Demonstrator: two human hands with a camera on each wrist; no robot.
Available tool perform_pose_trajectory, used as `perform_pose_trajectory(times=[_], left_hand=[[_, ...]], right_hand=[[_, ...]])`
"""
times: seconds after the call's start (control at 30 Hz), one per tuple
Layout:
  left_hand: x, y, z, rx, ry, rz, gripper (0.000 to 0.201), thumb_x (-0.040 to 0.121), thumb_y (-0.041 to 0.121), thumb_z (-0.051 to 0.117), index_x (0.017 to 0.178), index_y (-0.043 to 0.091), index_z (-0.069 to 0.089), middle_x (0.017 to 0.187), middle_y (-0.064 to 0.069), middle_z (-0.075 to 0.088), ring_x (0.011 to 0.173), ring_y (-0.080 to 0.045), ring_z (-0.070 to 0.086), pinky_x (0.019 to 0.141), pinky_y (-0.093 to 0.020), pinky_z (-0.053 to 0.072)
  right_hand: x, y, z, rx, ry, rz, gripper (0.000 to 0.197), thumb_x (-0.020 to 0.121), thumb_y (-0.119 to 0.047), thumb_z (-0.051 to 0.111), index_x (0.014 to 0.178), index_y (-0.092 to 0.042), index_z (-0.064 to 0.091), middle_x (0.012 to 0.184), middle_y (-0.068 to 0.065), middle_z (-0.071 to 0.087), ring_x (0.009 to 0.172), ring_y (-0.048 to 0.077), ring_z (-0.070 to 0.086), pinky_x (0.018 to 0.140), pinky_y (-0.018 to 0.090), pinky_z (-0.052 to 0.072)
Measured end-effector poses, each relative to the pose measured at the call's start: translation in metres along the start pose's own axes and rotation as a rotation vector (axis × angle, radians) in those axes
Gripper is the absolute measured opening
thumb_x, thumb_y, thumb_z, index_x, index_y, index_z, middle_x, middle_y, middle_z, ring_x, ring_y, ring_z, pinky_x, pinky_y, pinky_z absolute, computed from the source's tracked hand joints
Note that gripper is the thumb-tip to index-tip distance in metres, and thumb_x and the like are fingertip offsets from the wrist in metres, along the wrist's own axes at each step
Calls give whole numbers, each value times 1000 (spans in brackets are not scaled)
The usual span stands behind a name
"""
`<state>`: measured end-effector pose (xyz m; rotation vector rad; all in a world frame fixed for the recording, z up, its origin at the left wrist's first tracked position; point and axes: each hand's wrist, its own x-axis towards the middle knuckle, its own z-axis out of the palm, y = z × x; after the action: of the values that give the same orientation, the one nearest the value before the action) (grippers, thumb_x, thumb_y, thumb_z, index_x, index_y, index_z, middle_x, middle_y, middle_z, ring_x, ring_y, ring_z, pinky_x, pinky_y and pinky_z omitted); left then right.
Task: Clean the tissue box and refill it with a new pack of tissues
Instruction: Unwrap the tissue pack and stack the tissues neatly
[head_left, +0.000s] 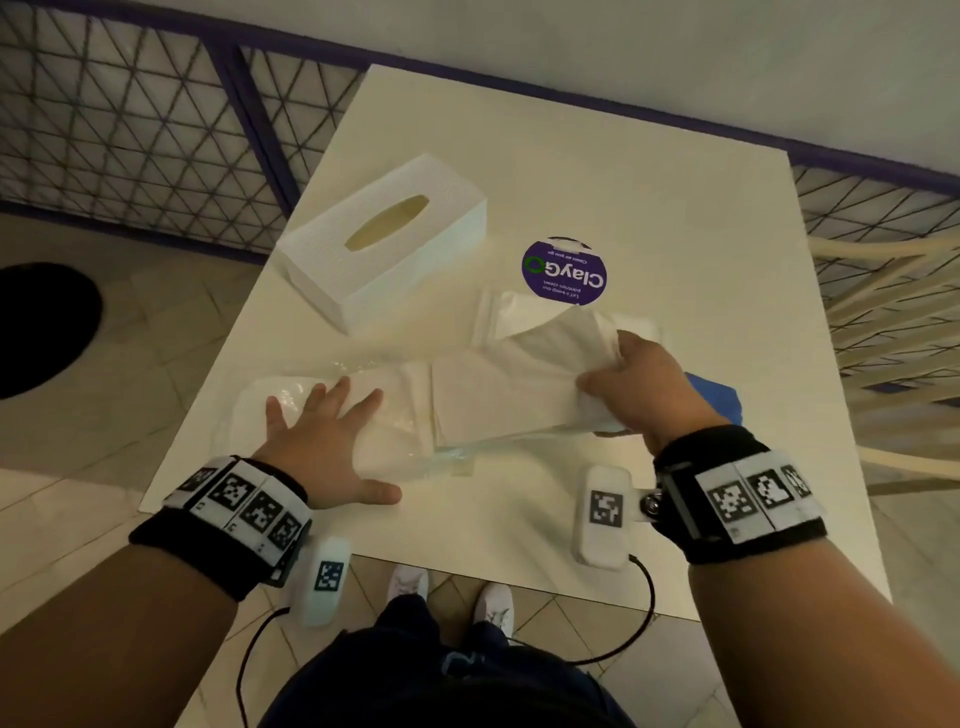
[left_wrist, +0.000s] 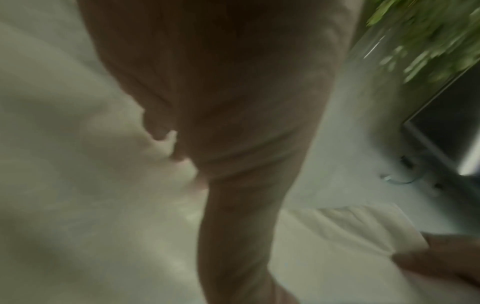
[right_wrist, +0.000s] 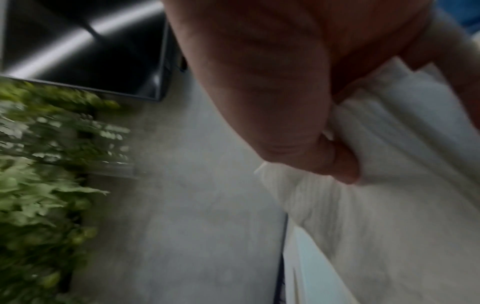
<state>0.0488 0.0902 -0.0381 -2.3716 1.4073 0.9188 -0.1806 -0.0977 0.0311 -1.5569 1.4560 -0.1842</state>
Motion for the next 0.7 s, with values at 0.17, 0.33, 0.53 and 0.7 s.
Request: perform_pose_trajectory(times=[0.17,0.33,0.53,0.7], left_hand=[[5,50,-37,-433,272,179,116,63,73,64,151,25,5,160,0,7,146,-17,6,119,-44,8],[19,97,-50,-1344,116,362,100,48,40,84,136,13,42,129,-6,60,120,-20,56,104,-40,43],[25,131,-42,-1385,219,316,48,56,15,72,104,15,67,102,-5,72,97,-22,67,89,-37,52],[29,140,-10,-1349,233,257,46,52,6,64,98,10,66,90,-8,71,85,-24,67,79,-34,53]], right_hand=[[-28,4,-46,45,122,-308,36,82,-2,64,115,-16,62,104,7,70,99,25,64,88,41,53],[-43,18,-62,465,36,-351,33,85,8,60,110,-14,61,96,1,71,82,7,69,73,23,56],[-31,67,-56,483,168,-259,34,80,8,66,107,-12,62,90,-6,73,82,7,68,81,29,53],[-30,101,-35,466,183,-189,36,81,10,63,100,-20,57,86,-7,65,77,3,64,67,9,50]])
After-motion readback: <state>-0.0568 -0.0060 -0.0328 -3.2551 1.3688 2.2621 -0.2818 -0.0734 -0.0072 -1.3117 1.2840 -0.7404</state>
